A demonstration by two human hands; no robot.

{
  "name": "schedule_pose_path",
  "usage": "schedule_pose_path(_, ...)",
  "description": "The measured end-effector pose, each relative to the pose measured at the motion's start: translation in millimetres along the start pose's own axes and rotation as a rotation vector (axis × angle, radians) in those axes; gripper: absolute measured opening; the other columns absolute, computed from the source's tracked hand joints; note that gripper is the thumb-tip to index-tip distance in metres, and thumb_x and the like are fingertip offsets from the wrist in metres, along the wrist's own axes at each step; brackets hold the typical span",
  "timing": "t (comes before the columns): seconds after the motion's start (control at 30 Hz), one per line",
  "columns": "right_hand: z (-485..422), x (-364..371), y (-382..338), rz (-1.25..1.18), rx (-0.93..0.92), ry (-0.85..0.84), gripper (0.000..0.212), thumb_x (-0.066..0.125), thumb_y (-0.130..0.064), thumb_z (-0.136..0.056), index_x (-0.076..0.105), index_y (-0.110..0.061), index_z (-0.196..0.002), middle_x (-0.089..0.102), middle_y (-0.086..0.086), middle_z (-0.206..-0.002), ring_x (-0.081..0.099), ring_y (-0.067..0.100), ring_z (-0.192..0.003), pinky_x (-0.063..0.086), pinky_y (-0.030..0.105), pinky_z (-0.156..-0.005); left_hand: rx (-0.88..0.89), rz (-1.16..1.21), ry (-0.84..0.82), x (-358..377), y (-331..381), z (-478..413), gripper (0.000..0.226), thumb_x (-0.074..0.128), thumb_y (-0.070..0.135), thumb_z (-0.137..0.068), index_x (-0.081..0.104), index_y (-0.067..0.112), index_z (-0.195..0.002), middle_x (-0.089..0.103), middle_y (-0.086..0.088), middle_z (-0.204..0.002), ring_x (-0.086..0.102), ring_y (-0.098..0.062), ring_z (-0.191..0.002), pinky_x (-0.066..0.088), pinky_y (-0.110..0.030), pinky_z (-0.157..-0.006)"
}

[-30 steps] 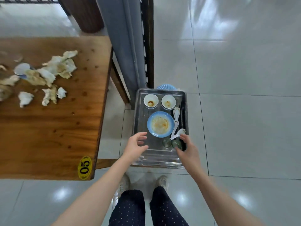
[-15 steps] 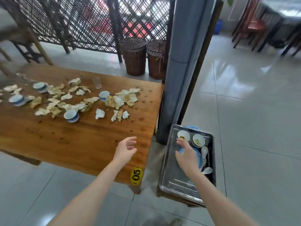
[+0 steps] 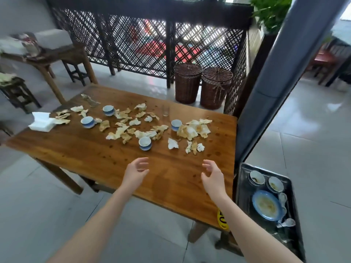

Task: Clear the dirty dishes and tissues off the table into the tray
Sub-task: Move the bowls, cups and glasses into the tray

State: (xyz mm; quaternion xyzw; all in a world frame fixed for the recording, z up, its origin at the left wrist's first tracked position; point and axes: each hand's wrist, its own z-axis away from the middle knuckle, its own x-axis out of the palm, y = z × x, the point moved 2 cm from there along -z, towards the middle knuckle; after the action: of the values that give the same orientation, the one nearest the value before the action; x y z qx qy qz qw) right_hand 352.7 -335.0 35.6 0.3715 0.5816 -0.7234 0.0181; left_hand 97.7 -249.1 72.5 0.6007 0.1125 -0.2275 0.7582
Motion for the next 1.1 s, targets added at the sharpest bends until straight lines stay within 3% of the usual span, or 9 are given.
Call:
schedule_pose_path(0.37, -73, 86, -66, 0.05, -0.061, -0.05, 0.043, 0.061, -0.002, -0.087, 0.054, -0.023, -0.124, 0.057, -0.013, -0.106, 0.052, -0.002, -0.084, 0.038, 0.003, -0.062, -0.035, 0.085, 0.095, -92, -22, -70, 0.032, 0.061, 0.013, -0.093, 0.058, 0.02, -0.125, 0.063, -0.002, -0.119, 0.059, -0.014, -0.105, 0.049, -0.021, -0.077)
schedule_pose_path(0.47, -101, 110, -79, 0.038, -0.063, -0.057, 0.044, 0.061, -0.002, -0.087, 0.054, -0.024, -0.124, 0.057, -0.013, -0.104, 0.053, -0.002, -0.084, 0.039, 0.003, -0.058, -0.048, 0.079, 0.11, -108, -23, -97, 0.035, 0.06, 0.013, -0.094, 0.056, 0.019, -0.129, 0.062, -0.002, -0.121, 0.057, -0.016, -0.108, 0.049, -0.026, -0.083)
schedule_pose_path(0.6, -142, 136, -88, 0.026, -0.049, -0.05, 0.044, 0.061, -0.003, -0.086, 0.054, -0.023, -0.124, 0.061, -0.01, -0.108, 0.052, 0.002, -0.096, 0.042, 0.015, -0.079, -0.059, 0.055, 0.103, -119, -20, -149, 0.037, 0.059, 0.01, -0.094, 0.056, 0.016, -0.13, 0.062, -0.006, -0.122, 0.057, -0.021, -0.112, 0.049, -0.031, -0.087)
schedule_pose_path(0.67, -165, 148, -90, 0.022, -0.038, -0.05, 0.041, 0.061, -0.003, -0.087, 0.054, -0.021, -0.123, 0.062, -0.007, -0.11, 0.052, 0.003, -0.095, 0.042, 0.019, -0.081, -0.055, 0.034, 0.088, -122, -17, -180, 0.036, 0.06, 0.008, -0.093, 0.057, 0.015, -0.128, 0.063, -0.008, -0.122, 0.058, -0.022, -0.112, 0.05, -0.033, -0.089)
schedule_pose_path(0.8, -214, 168, -99, 0.009, -0.008, -0.068, 0.039, 0.055, -0.001, -0.089, 0.053, -0.017, -0.124, 0.06, -0.004, -0.109, 0.056, 0.013, -0.098, 0.043, 0.021, -0.074, -0.074, 0.031, 0.047, -130, -6, -242, 0.035, 0.06, 0.009, -0.093, 0.057, 0.015, -0.128, 0.063, -0.007, -0.12, 0.058, -0.02, -0.109, 0.05, -0.03, -0.087)
schedule_pose_path(0.93, -261, 181, -109, 0.007, 0.027, -0.06, 0.036, 0.056, -0.003, -0.09, 0.052, -0.017, -0.123, 0.06, 0.0, -0.114, 0.058, 0.013, -0.1, 0.052, 0.028, -0.077, -0.075, 0.038, 0.01, -136, 8, -296, 0.035, 0.06, 0.009, -0.093, 0.056, 0.019, -0.127, 0.064, -0.001, -0.115, 0.059, -0.016, -0.104, 0.047, -0.019, -0.068)
schedule_pose_path(1.03, -294, 191, -111, 0.046, 0.06, -0.068, 0.039, 0.058, -0.006, -0.089, 0.051, -0.021, -0.124, 0.059, -0.003, -0.114, 0.056, 0.007, -0.09, 0.043, 0.013, -0.059, -0.098, 0.046, -0.007, -134, 8, -329, 0.034, 0.062, 0.008, -0.092, 0.058, 0.02, -0.124, 0.064, 0.001, -0.108, 0.06, -0.015, -0.101, 0.051, -0.024, -0.076)
schedule_pose_path(1.1, -313, 200, -107, 0.063, 0.079, -0.103, 0.041, 0.06, -0.006, -0.089, 0.05, -0.022, -0.126, 0.058, -0.003, -0.117, 0.055, 0.0, -0.079, 0.042, 0.01, -0.053, -0.099, 0.036, -0.027, -131, 4, -347, 0.032, 0.062, 0.009, -0.092, 0.058, 0.02, -0.122, 0.064, 0.002, -0.105, 0.061, -0.015, -0.101, 0.052, -0.024, -0.076)
